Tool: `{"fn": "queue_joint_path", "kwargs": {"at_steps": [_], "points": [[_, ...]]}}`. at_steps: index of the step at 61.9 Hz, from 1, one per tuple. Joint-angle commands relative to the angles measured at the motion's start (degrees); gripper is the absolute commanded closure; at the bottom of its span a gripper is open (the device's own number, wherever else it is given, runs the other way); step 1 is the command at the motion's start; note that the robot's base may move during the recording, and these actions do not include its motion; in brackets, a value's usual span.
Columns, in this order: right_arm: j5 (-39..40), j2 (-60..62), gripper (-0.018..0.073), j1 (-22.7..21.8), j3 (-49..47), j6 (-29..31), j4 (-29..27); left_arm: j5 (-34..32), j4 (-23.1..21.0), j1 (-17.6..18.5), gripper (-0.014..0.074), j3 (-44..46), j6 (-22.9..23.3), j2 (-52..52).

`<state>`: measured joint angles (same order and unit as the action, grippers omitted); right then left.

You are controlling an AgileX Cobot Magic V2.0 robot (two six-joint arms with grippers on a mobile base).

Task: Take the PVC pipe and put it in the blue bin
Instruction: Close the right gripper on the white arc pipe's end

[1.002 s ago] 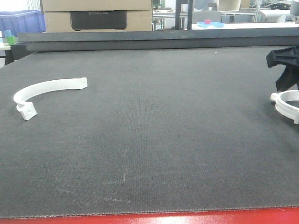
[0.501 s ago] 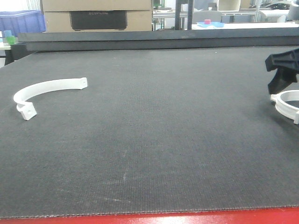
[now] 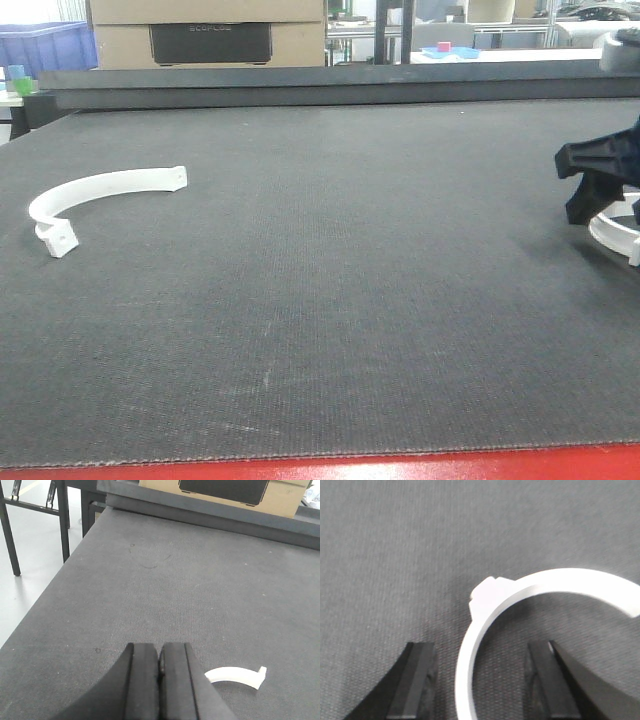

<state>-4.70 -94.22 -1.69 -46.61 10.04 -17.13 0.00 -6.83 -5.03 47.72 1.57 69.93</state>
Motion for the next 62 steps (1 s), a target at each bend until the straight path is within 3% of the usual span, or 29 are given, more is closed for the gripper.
{"fn": "queue_joint_path", "kwargs": {"at_steps": [1,10,20,27,62], "points": [[1.99,-0.20,0.0283,0.19,-0.81,0.53,0.40,-1.08,0.59,0.12,0.0707,0.41,0.05,-0.04],[2.38,-0.20,0.0309,0.19,-0.87,0.53,0.40,-1.08,0.94,0.12,0.0707,0.41,0.05,-0.04],[2.30,-0.43,0.0456,0.19,-0.87,0.53,0.40,-1.08,0.94,0.12,0.0707,0.41,0.05,-0.04],[2.41,-0.43,0.0505,0.19,-0.87,0.53,0.40,-1.08,0.94,0.12,0.0707,0.41,0.05,-0.04],[3.65,-2.20,0.0503,0.19,-0.87,0.53,0.54,-1.08,0.94,0.12,0.0707,0.41,0.05,-0.04]]}}
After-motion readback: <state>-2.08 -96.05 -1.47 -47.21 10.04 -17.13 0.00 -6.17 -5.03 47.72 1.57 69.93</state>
